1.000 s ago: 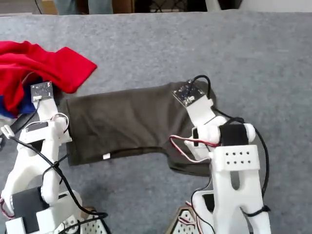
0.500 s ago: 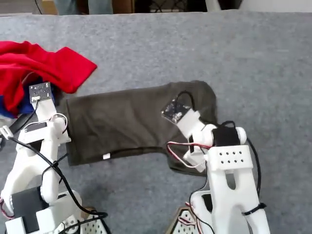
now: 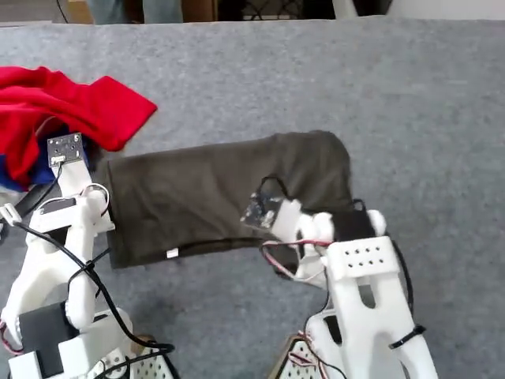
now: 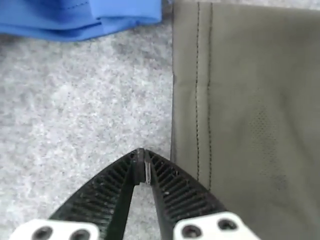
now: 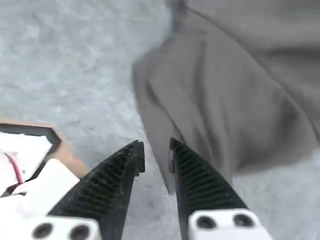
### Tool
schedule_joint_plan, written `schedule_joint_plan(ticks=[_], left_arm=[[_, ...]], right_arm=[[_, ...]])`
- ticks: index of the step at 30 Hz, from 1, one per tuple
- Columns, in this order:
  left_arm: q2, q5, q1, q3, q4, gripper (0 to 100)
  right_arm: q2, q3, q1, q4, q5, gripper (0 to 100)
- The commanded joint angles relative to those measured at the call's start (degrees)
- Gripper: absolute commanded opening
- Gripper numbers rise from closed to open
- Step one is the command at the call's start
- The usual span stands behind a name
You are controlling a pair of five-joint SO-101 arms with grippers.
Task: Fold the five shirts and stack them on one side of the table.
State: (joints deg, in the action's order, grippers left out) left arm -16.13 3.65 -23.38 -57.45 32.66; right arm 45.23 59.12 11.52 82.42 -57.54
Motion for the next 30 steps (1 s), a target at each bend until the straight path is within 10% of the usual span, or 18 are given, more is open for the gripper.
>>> schedule_joint_plan(ticks=[1, 17, 30], left_arm=[[-0.7, 0.44, 0.22, 2.24, -0.26, 3], [-0.7, 0.44, 0.13, 1.89, -0.18, 3], [-0.7, 0.44, 0.13, 1.8, -0.18, 3]], right_arm=[[-0.04, 1.8, 6.68, -3.25, 2.99, 10.8], [-13.85, 5.67, 6.24, -22.77, 6.77, 10.6], [-17.63, -5.76, 6.15, -12.84, 7.03, 2.5]])
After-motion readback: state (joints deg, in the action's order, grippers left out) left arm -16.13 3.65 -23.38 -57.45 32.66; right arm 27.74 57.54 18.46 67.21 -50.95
